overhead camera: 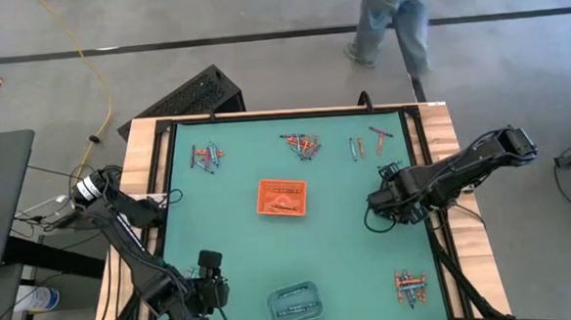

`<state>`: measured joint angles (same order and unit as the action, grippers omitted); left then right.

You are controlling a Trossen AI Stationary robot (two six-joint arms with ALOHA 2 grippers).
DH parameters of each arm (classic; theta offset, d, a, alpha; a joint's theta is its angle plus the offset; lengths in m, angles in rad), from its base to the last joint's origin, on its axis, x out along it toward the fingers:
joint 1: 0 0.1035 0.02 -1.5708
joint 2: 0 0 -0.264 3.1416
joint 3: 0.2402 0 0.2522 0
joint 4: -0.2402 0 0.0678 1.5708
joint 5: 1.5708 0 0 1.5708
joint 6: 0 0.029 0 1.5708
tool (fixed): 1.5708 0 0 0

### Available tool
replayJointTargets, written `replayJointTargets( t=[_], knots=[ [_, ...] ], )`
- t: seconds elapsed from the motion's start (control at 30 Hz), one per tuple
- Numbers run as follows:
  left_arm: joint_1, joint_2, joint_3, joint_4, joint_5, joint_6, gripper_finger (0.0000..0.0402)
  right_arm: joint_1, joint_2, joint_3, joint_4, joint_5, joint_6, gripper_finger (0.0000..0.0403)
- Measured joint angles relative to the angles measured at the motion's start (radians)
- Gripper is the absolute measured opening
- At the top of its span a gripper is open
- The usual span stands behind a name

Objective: Sort crayons
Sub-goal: Put the blue crayon into the blue bin

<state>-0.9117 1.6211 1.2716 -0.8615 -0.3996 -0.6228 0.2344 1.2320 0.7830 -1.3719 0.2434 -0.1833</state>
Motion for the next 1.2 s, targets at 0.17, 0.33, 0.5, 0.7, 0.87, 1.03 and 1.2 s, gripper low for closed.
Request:
replayJointTargets(
  t=[0.17,0.33,0.5,0.7,0.87,1.03,1.2],
  knots=[
    [-0.017,0.000,0.000,-0.048,0.000,-0.060,0.0183,0.000,0.000,0.000,0.000,0.061,0.031,0.0115],
    [-0.044,0.000,0.000,-0.134,0.002,-0.188,0.0183,0.000,0.000,0.000,0.001,0.104,0.052,0.0118],
    [-0.085,0.000,0.000,-0.204,0.027,-0.361,0.0183,0.000,0.000,0.000,0.014,0.104,0.053,0.0118],
    [-0.153,0.000,-0.082,-0.202,0.047,-0.668,0.0183,0.000,0.000,0.000,0.063,0.104,0.061,0.0118],
    [-0.208,0.001,-0.209,-0.079,0.138,-0.882,0.0183,0.000,0.000,0.001,0.119,0.103,0.072,0.0118],
    [-0.232,0.001,-0.271,-0.027,0.137,-1.035,0.0183,0.000,0.000,0.001,0.162,0.102,0.079,0.0118],
    [-0.231,0.001,-0.298,0.035,0.130,-1.089,0.0178,0.000,0.000,0.001,0.174,0.102,0.081,0.0118]
  ],
)
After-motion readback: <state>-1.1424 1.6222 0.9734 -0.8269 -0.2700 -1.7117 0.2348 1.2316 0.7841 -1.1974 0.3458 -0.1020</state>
